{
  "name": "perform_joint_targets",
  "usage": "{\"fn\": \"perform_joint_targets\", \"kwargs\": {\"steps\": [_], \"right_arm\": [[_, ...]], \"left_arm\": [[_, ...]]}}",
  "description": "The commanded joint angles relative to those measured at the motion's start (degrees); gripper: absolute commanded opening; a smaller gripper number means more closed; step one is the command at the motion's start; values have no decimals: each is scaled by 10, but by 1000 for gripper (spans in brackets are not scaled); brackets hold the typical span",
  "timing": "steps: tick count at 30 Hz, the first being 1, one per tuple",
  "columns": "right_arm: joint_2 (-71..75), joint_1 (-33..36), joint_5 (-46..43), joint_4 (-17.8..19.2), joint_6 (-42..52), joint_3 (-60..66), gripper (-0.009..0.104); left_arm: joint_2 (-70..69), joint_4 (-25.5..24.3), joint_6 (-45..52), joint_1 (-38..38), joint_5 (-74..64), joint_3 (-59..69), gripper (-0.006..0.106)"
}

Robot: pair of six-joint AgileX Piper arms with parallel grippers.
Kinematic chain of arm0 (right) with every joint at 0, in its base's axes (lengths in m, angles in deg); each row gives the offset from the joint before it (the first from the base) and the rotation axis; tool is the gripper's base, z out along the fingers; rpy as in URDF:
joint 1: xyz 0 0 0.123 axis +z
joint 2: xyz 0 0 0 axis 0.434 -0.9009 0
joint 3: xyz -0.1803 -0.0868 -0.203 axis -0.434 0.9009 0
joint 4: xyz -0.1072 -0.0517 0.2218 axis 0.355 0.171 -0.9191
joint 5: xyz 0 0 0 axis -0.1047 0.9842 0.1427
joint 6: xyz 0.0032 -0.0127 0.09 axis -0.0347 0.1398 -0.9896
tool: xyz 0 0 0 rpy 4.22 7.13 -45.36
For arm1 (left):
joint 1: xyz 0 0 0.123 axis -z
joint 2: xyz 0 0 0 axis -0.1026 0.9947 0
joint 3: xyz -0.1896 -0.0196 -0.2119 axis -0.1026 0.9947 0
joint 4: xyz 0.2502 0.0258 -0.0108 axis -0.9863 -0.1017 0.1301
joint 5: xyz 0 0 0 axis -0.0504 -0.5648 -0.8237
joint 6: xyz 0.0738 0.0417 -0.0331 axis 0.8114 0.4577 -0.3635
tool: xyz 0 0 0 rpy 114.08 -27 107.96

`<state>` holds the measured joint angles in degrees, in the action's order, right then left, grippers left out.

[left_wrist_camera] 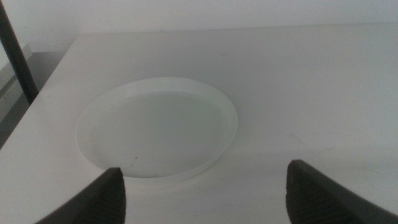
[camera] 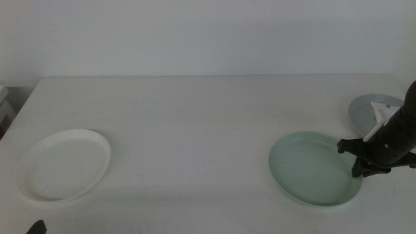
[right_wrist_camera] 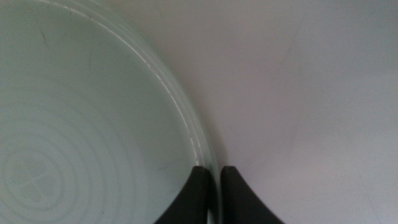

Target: Stack the three bowls on top of each other.

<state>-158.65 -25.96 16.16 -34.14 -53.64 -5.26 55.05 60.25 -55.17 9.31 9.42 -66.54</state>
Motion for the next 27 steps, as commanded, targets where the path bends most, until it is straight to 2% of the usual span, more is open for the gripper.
{"fn": "perform_joint_targets", "kwargs": {"steps": [1,8,13,22,27], "right_arm": [[32,-1,-4,1,3,-14,-1],[97,18,12,-4,-14,-27,-1],[119,65,39,-6,-41,-85,-1],[42,178,44,-22,-89,-202,-1],[-23,215,47,-24,-96,-253,-1]], "left_arm": [[-8,1,-7,0,46,-3,86],[-8,1,-7,0,46,-3,86],[-8,1,-7,0,46,-3,86],[-8,1,-7,0,46,-3,86],[-8,1,-7,0,46,-3,86]]}}
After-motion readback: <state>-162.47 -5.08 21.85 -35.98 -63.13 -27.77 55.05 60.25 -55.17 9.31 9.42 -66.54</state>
